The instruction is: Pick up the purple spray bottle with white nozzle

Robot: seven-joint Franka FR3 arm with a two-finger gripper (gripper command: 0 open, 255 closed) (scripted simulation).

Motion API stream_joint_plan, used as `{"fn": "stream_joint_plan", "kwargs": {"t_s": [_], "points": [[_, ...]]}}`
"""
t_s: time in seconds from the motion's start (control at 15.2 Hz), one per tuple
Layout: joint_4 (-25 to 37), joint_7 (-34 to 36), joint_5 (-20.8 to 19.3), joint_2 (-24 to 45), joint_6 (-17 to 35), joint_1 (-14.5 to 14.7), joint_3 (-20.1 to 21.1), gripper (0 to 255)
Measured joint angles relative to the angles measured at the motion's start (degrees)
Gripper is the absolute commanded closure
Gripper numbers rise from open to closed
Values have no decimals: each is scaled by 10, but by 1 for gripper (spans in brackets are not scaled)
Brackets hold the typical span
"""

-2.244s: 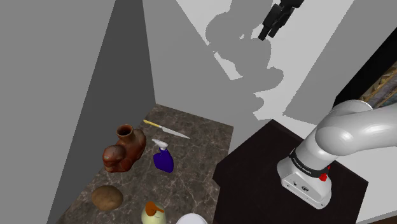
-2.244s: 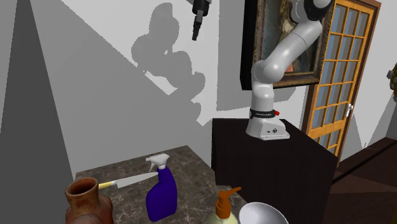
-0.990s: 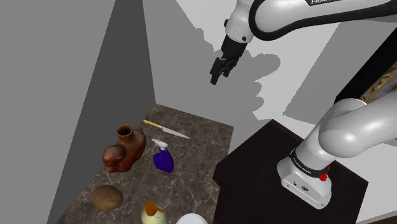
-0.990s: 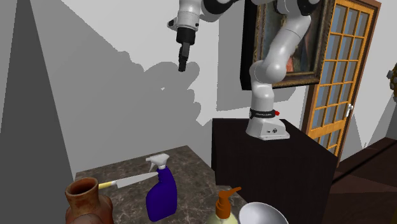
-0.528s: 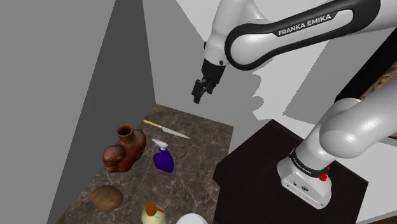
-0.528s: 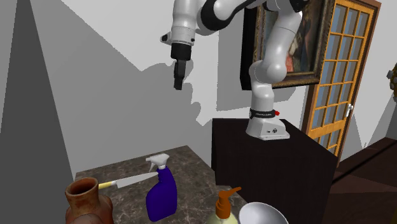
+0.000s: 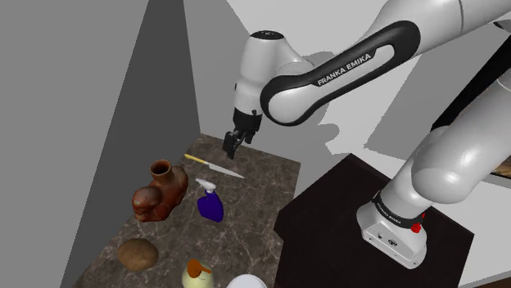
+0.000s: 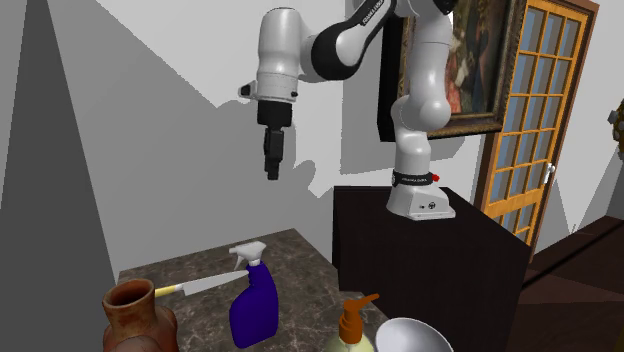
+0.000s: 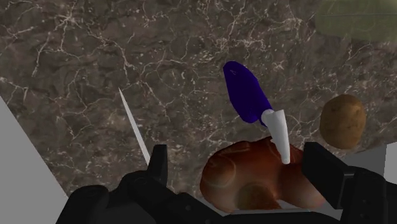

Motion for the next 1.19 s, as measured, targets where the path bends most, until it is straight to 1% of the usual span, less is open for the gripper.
{"fn": "stream_joint_plan", "kwargs": {"t_s": [0.2, 0.33, 0.66, 1.19], "points": [[26, 51, -50, 71, 33, 9, 17, 0], [48, 81, -84, 115, 47, 18, 18, 0], [111, 159, -167, 220, 67, 67, 6, 0], [117, 191, -213, 279, 112, 92, -22, 0]]}}
